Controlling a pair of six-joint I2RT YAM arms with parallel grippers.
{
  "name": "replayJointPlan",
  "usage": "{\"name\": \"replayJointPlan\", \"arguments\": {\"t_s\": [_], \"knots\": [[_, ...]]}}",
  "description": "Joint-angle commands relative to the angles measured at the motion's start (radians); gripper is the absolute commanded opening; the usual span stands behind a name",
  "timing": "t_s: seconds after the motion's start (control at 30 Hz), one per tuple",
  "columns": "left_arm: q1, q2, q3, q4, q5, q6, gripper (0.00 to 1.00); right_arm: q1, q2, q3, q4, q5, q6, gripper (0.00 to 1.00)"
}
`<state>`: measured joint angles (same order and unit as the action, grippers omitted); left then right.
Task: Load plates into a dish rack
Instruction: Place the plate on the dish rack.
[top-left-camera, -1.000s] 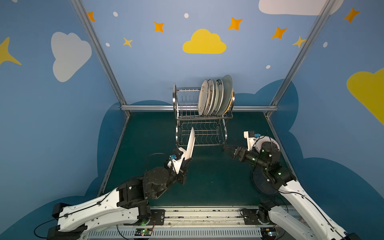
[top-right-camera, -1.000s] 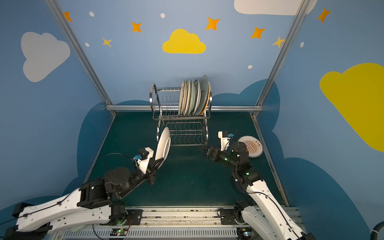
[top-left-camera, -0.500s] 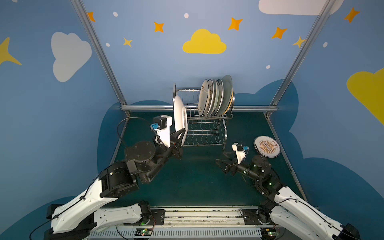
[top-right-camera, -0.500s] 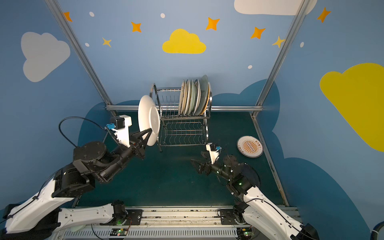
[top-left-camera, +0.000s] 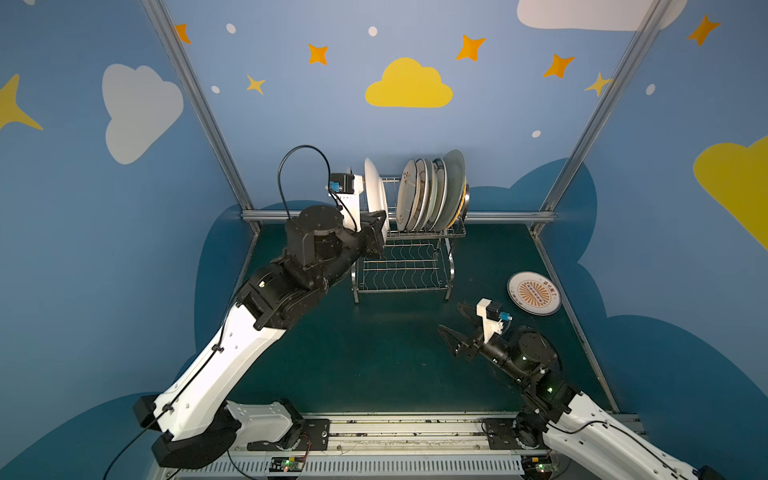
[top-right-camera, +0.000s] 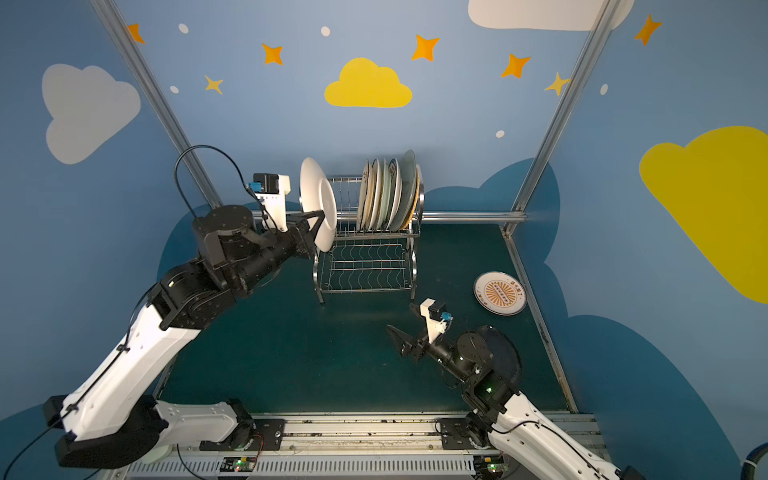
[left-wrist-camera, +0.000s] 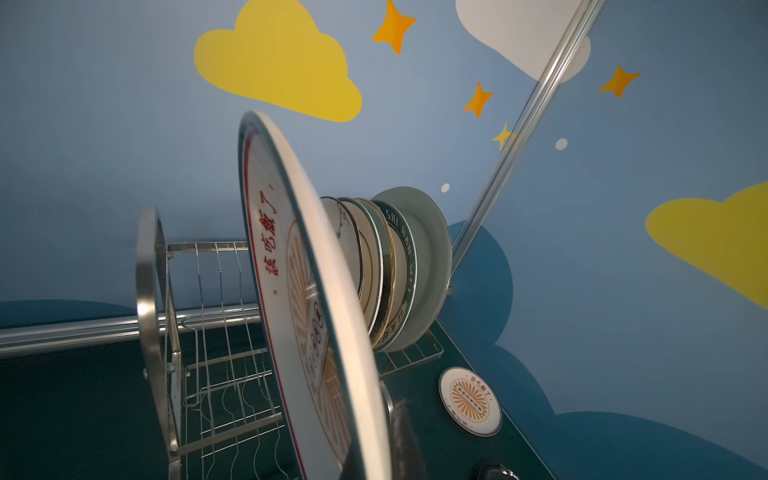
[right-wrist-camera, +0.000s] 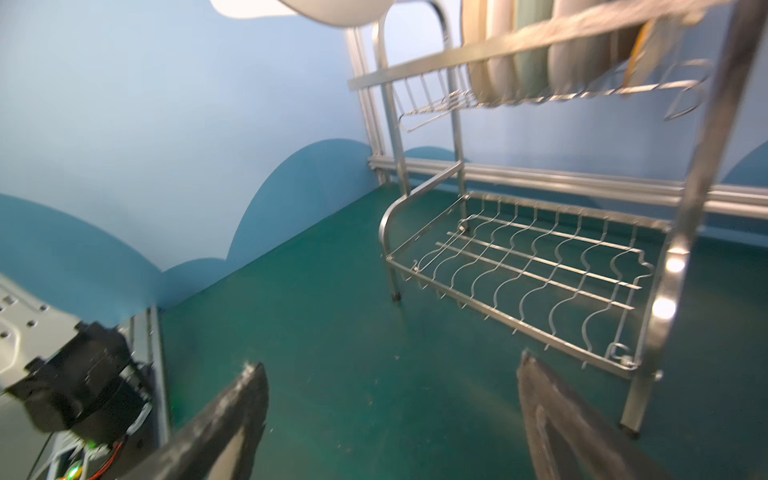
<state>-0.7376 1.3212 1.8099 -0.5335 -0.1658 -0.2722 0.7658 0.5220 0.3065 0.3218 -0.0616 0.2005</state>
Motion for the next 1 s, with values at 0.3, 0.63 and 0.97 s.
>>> {"name": "replayJointPlan", "arguments": {"t_s": [0.3,0.63,0.97], "knots": [[0.141,0.268,0.288,-0.025,0.157,0.054,0.04,0.013,0.016,0.009,0.018,-0.019,-0.036,0.92],[0.193,0.457,0.475,-0.096,0.187,0.082,0.04,0.023,0.031,0.016,0.008,-0.021,-0.046,0.92],[0.211,0.538,0.536,-0.124,0.198,0.09,0.04,0.03,0.05,0.025,0.003,-0.024,-0.049,0.92]]}}
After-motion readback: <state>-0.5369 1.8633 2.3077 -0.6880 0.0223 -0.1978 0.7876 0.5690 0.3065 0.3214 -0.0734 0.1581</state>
